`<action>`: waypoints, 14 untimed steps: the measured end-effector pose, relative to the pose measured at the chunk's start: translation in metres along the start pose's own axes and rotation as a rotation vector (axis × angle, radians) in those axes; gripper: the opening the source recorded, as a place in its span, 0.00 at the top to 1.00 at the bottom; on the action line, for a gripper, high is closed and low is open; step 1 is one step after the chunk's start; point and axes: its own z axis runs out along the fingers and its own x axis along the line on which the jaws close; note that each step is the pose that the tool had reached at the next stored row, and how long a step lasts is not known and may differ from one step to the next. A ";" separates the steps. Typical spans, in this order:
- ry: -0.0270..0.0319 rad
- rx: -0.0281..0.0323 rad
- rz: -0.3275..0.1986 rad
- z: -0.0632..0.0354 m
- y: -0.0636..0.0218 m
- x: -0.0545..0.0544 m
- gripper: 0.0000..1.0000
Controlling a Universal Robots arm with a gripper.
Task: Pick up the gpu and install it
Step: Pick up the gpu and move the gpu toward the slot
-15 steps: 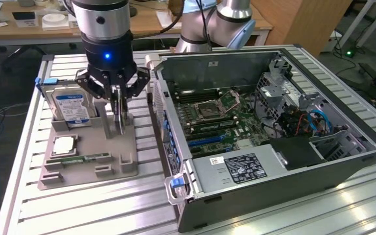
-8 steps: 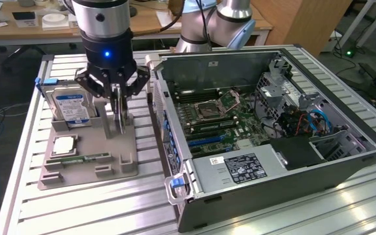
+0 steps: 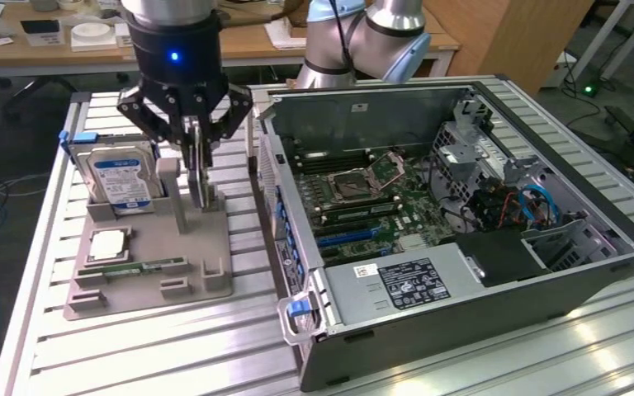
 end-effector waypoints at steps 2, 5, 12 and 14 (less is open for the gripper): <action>0.0000 0.0000 -0.001 -0.0089 0.0004 0.000 0.72; 0.0000 -0.0001 -0.003 -0.0220 0.0009 0.000 0.72; 0.0000 -0.0002 -0.004 -0.0359 0.0013 0.000 0.72; 0.0003 0.0000 -0.006 -0.0361 0.0014 0.000 0.72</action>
